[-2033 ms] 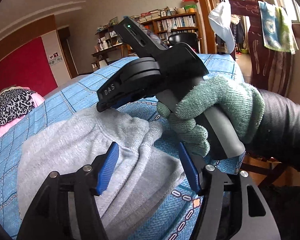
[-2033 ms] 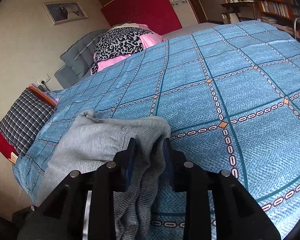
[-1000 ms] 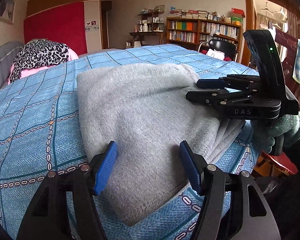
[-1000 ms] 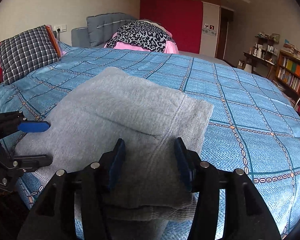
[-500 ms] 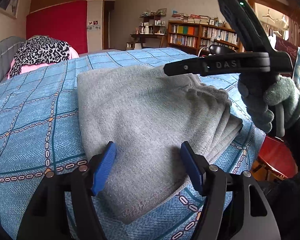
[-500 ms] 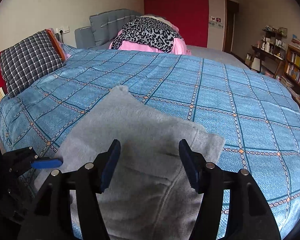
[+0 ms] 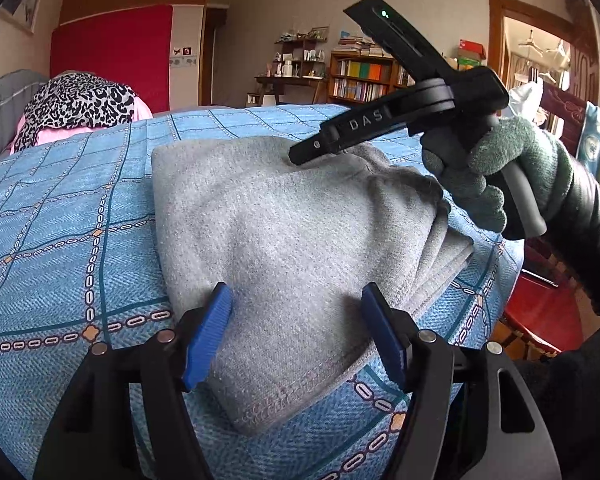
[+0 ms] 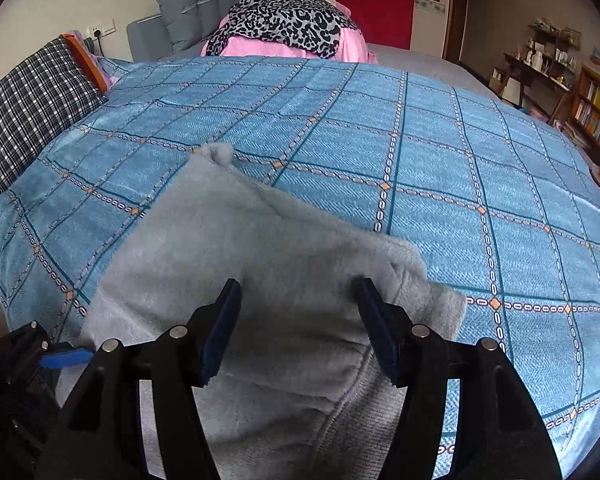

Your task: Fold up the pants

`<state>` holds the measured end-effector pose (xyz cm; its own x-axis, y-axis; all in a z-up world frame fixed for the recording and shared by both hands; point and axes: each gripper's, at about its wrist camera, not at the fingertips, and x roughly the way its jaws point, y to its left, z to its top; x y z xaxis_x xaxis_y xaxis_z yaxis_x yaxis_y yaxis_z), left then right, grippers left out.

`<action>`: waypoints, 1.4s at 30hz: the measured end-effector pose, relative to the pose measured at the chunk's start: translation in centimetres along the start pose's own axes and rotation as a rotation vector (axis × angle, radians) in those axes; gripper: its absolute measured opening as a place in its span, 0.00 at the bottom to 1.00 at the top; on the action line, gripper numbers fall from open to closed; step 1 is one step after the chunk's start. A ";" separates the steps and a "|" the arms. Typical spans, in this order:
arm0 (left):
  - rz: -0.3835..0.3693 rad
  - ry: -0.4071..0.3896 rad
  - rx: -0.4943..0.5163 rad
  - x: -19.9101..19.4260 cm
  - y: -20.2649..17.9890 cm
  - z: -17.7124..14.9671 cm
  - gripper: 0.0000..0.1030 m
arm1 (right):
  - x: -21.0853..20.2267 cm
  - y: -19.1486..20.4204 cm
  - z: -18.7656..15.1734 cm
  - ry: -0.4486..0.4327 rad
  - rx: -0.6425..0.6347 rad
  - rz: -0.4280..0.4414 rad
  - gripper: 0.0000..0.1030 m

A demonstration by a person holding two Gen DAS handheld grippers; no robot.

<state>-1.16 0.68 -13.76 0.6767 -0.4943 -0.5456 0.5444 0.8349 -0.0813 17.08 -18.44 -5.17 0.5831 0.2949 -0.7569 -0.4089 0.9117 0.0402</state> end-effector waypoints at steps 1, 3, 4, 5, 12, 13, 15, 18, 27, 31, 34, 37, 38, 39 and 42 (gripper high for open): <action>-0.003 -0.003 -0.002 -0.1 0.3 -0.1 0.65 | 0.0 0.4 0.7 -0.005 -0.004 0.014 0.60; -0.007 -0.006 -0.005 -0.2 0.5 -0.2 0.65 | 0.4 1.3 2.1 -0.002 -0.015 0.048 0.60; -0.010 -0.008 -0.006 -0.3 0.7 -0.2 0.65 | 0.9 1.9 2.8 0.004 -0.025 0.065 0.60; -0.011 -0.009 -0.008 -0.3 0.7 -0.2 0.65 | 1.5 2.4 3.5 0.012 -0.036 0.077 0.60; -0.022 -0.017 -0.015 -0.6 1.3 -0.4 0.65 | 7.2 5.8 7.9 0.092 -0.088 0.107 0.60; -0.026 -0.017 -0.016 -0.7 1.4 -0.5 0.65 | 8.1 6.0 8.3 0.106 -0.088 0.082 0.60; -0.034 -0.019 -0.017 -0.9 1.6 -0.6 0.65 | 10.2 5.7 8.9 0.142 -0.078 0.030 0.60; -0.048 -0.022 -0.023 -0.9 2.0 -0.8 0.65 | 13.0 4.6 9.0 0.202 -0.044 0.020 0.61; -0.058 -0.022 -0.032 -0.8 2.4 -0.9 0.65 | 13.6 3.8 8.3 0.184 -0.024 0.027 0.71; -0.056 -0.015 -0.038 -1.0 2.5 -0.8 0.66 | 10.5 3.5 8.1 0.115 0.010 0.058 0.71; -0.078 -0.001 -0.046 -1.0 2.7 -0.5 0.72 | 7.4 3.1 7.6 0.051 0.026 0.077 0.71; -0.109 0.015 -0.063 -1.2 3.0 -0.1 0.76 | 4.4 2.3 6.3 -0.001 0.049 0.082 0.71; -0.110 0.021 -0.067 -1.2 3.1 0.1 0.77 | 3.6 2.0 5.8 -0.014 0.059 0.077 0.71; -0.112 0.026 -0.071 -1.2 3.1 0.2 0.77 | 2.8 1.6 5.1 -0.028 0.069 0.066 0.71; -0.117 0.035 -0.083 -1.5 3.3 0.8 0.82 | 0.6 1.0 2.8 -0.074 0.064 0.001 0.71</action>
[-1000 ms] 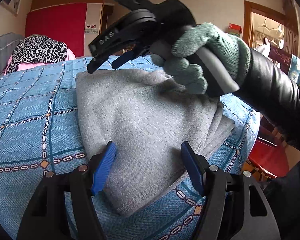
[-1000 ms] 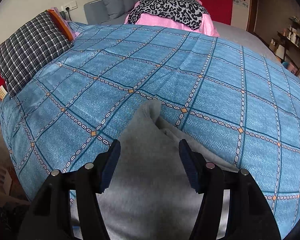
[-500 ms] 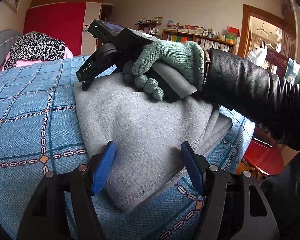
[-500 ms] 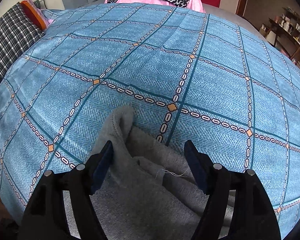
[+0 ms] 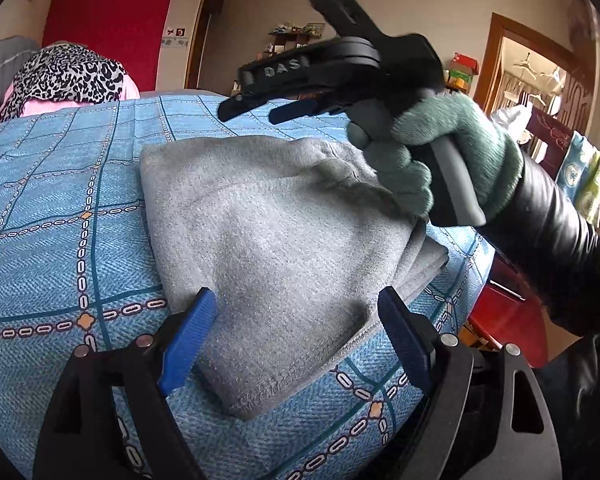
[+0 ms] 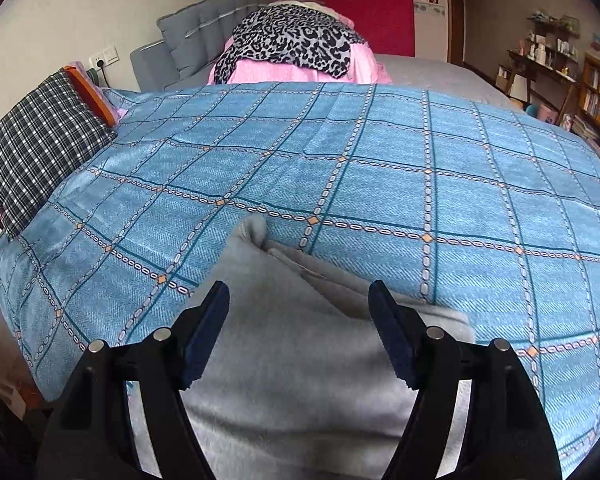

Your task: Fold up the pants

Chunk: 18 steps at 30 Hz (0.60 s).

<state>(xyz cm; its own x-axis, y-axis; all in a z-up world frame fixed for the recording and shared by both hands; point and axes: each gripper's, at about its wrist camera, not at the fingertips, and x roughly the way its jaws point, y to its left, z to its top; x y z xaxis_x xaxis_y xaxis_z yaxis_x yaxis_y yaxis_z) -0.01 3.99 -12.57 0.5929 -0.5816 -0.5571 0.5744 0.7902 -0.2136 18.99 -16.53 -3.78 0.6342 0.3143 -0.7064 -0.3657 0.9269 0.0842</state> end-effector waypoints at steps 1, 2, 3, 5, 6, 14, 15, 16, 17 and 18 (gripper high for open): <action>0.001 0.001 -0.005 -0.2 0.1 0.2 0.83 | -0.8 -0.2 -0.9 -0.017 -0.012 -0.033 0.71; 0.005 0.001 -0.011 -0.3 0.1 0.4 0.84 | -1.4 -0.4 -1.7 -0.033 -0.025 -0.067 0.71; 0.011 -0.001 -0.018 -0.5 0.3 0.6 0.85 | -2.1 -0.5 -2.6 -0.049 -0.037 -0.096 0.71; 0.027 -0.004 -0.036 -0.9 0.7 1.0 0.85 | -3.1 -1.0 -4.5 -0.067 -0.041 -0.138 0.71; 0.036 -0.007 -0.046 -1.1 1.0 1.2 0.85 | -3.6 -1.4 -5.4 -0.071 -0.036 -0.154 0.71; 0.102 0.003 -0.141 -1.3 3.2 2.9 0.86 | -4.7 -3.8 -12.6 -0.028 0.038 -0.177 0.72; 0.106 0.010 -0.161 -1.1 3.6 3.1 0.88 | -4.8 -4.1 -13.3 -0.036 0.057 -0.166 0.72; 0.110 0.017 -0.183 -0.9 4.1 3.3 0.89 | -4.8 -4.4 -13.8 -0.047 0.077 -0.153 0.72; 0.115 0.023 -0.203 -0.7 4.5 3.6 0.89 | -4.9 -4.7 -14.1 -0.056 0.099 -0.141 0.72; 0.124 0.027 -0.220 -0.6 4.9 3.8 0.89 | -4.9 -4.9 -14.3 -0.060 0.122 -0.130 0.73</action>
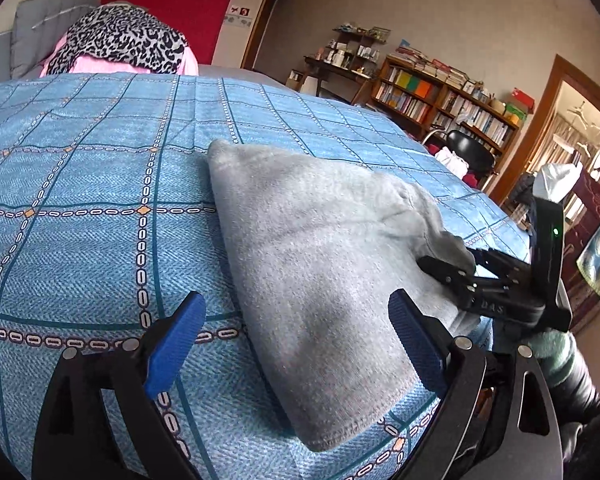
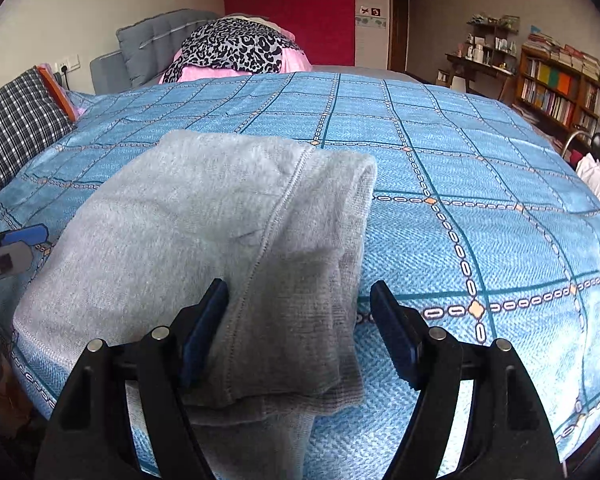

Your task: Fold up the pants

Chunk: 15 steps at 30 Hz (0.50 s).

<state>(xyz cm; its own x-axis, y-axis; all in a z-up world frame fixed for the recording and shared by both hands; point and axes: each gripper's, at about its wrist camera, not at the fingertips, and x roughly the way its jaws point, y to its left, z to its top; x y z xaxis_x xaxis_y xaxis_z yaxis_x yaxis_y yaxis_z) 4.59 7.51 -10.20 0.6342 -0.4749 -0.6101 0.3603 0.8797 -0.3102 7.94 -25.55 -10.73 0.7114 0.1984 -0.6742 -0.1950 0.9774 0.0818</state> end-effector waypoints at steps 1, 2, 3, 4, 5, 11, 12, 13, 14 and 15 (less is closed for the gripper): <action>0.010 0.001 -0.009 0.1 0.1 0.3 0.89 | 0.0 -0.1 -0.1 -0.001 0.016 0.006 0.73; 0.021 0.000 -0.013 0.1 0.2 0.6 0.89 | 0.0 -0.2 -0.2 -0.004 0.022 0.007 0.73; 0.032 -0.002 -0.014 0.2 0.2 0.8 0.89 | 0.0 -0.2 -0.3 -0.008 0.022 0.007 0.73; 0.042 -0.003 -0.013 0.2 0.2 1.1 0.90 | -0.1 -0.2 -0.3 -0.011 0.021 0.007 0.73; 0.050 -0.004 -0.011 0.3 0.2 1.4 0.91 | -0.2 -0.2 -0.3 -0.012 0.023 0.010 0.73; 0.113 0.017 0.015 2.2 -0.2 2.7 0.91 | -0.4 -1.9 0.0 -0.002 0.117 0.074 0.80; 0.120 0.021 0.016 2.5 -0.3 2.8 0.91 | -0.6 -2.1 0.1 -0.002 0.128 0.083 0.83; 0.125 0.025 0.016 2.8 -0.3 3.0 0.91 | -0.7 -2.4 0.2 -0.003 0.137 0.094 0.84; 0.128 0.028 0.016 3.2 -0.2 3.2 0.91 | -0.7 -2.6 0.3 -0.002 0.145 0.105 0.84; 0.129 0.031 0.017 3.4 -0.3 3.2 0.91 | -0.7 -2.8 0.4 0.001 0.154 0.117 0.84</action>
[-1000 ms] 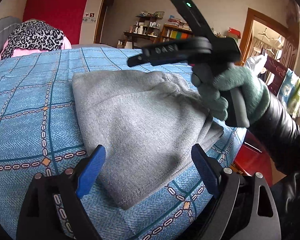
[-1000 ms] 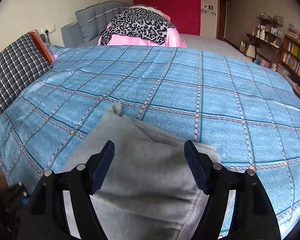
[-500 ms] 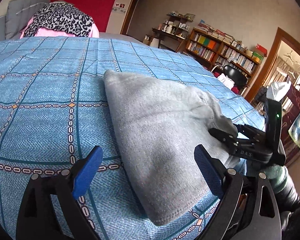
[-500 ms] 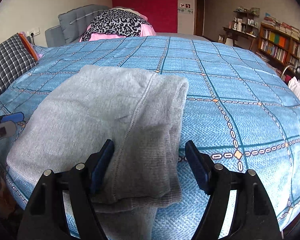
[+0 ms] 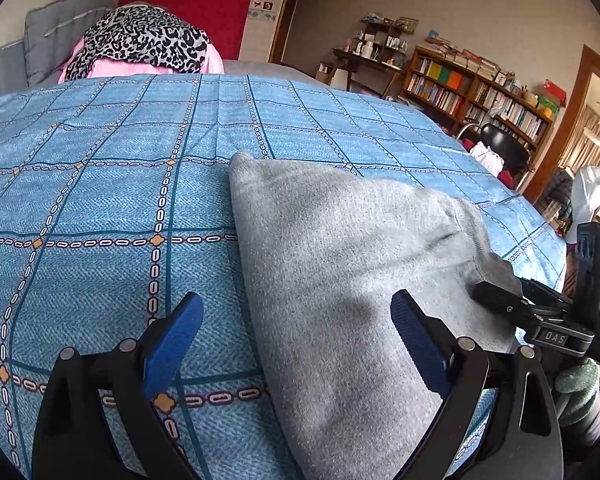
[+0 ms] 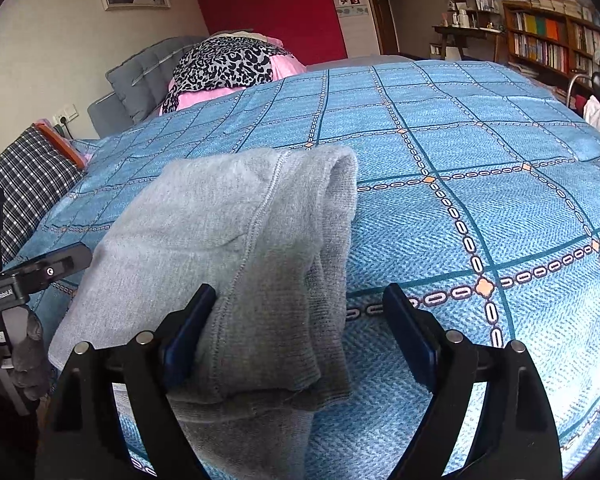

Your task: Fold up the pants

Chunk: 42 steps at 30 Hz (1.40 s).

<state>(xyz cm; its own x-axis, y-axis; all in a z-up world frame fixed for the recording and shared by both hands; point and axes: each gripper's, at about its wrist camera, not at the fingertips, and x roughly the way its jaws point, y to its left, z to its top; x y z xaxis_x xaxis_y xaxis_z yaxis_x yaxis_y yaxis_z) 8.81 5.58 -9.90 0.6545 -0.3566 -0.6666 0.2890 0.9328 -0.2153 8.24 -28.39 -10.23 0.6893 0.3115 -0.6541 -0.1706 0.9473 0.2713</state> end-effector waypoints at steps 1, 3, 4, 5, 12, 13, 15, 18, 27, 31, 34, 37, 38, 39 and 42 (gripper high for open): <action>0.002 0.003 0.001 0.2 0.0 0.1 0.91 | 0.0 -0.1 0.2 0.004 0.009 0.010 0.85; 0.007 0.008 0.006 0.6 -0.1 0.4 0.91 | 0.0 -0.4 0.5 0.007 0.028 0.028 0.87; 0.010 0.010 0.010 0.8 -0.1 0.5 0.91 | 0.0 -0.6 0.7 0.007 0.038 0.039 0.87; 0.013 0.013 0.014 1.0 -0.2 0.5 0.91 | 0.1 -0.7 1.0 0.007 0.047 0.048 0.87; 0.022 0.040 0.035 2.1 -0.5 1.1 0.91 | 1.1 -2.2 2.5 0.010 0.100 0.049 0.90; 0.021 0.044 0.038 2.3 -0.5 1.1 0.91 | 1.3 -2.6 2.7 0.018 0.117 0.058 0.90; 0.014 0.054 0.044 2.6 -0.6 1.2 0.91 | 1.9 -3.0 3.0 0.035 0.144 0.082 0.90; 0.004 0.068 0.050 3.1 -0.8 1.5 0.91 | 2.4 -3.7 3.2 0.050 0.154 0.106 0.91; -0.100 0.162 0.009 5.2 -0.6 1.8 0.91 | 3.0 -3.7 3.7 0.088 0.141 0.133 0.92; -0.170 0.210 -0.053 5.9 0.6 2.0 0.91 | 3.1 -3.6 3.6 0.110 0.147 0.167 0.92; -0.198 0.227 -0.070 6.1 1.0 2.2 0.91 | 3.2 -3.4 3.6 0.128 0.147 0.185 0.92; -0.211 0.237 -0.066 6.2 1.0 2.4 0.91 | 3.6 -3.0 3.3 0.152 0.148 0.206 0.93; -0.215 0.240 -0.065 6.2 1.0 2.4 0.91 | 3.6 -2.7 3.2 0.159 0.141 0.208 0.93; -0.220 0.244 -0.064 6.3 0.9 2.5 0.91 | 3.6 -2.3 3.1 0.166 0.128 0.212 0.93; -0.234 0.252 -0.061 6.4 0.8 2.6 0.91 | 3.7 -0.9 2.5 0.189 0.076 0.236 0.91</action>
<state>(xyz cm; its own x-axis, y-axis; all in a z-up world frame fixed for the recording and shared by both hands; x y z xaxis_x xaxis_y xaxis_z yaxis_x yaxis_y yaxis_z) 15.06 3.88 -12.49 0.3798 -0.5442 -0.7480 0.3633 0.8314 -0.4204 12.74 -28.27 -11.12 0.4923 0.5376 -0.6845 -0.2523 0.8408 0.4790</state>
